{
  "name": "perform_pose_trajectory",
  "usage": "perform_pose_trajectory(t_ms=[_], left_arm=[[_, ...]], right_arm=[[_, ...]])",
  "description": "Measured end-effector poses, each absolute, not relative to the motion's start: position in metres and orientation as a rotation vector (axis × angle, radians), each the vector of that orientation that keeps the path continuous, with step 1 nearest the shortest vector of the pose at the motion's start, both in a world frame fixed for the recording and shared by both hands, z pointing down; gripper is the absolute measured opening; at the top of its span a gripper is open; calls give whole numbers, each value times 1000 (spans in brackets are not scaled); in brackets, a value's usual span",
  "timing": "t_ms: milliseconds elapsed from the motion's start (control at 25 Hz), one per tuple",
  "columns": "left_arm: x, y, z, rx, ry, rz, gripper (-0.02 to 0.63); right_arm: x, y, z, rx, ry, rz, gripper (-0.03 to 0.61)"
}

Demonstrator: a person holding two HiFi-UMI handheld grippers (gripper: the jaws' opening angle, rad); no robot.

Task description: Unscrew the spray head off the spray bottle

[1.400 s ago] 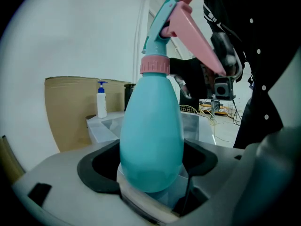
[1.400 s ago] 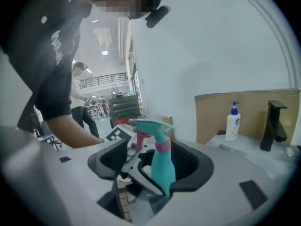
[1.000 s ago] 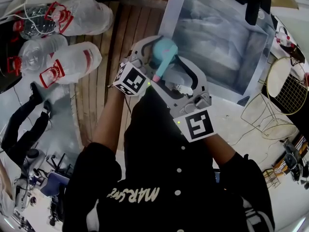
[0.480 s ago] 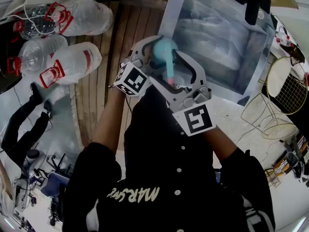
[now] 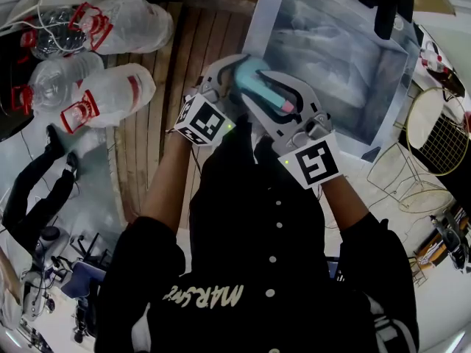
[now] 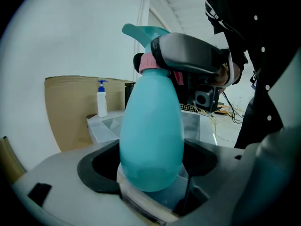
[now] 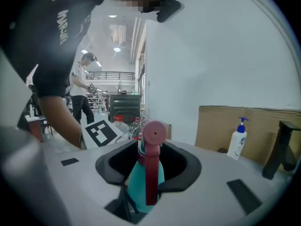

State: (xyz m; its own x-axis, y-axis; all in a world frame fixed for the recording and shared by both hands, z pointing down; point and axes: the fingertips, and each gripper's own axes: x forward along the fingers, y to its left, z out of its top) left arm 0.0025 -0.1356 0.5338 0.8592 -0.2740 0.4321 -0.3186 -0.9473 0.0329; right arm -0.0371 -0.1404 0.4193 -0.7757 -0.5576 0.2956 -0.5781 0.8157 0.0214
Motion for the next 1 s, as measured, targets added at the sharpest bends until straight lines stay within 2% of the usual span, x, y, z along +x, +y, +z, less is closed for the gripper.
perform_pose_trajectory(t_ms=[400,640,1000], left_arm=[[2,-135,533,2942,-441,648,396],[0,-135,534,2936,-447,657,396],[-1,-135,532,2918,-476,657,396]], right_arm=[[-39,-138,416,513,-2737,72,155],[-37,-139,403,547,-2756,94,155],[-22,-149,335,751,-2907,195,155]])
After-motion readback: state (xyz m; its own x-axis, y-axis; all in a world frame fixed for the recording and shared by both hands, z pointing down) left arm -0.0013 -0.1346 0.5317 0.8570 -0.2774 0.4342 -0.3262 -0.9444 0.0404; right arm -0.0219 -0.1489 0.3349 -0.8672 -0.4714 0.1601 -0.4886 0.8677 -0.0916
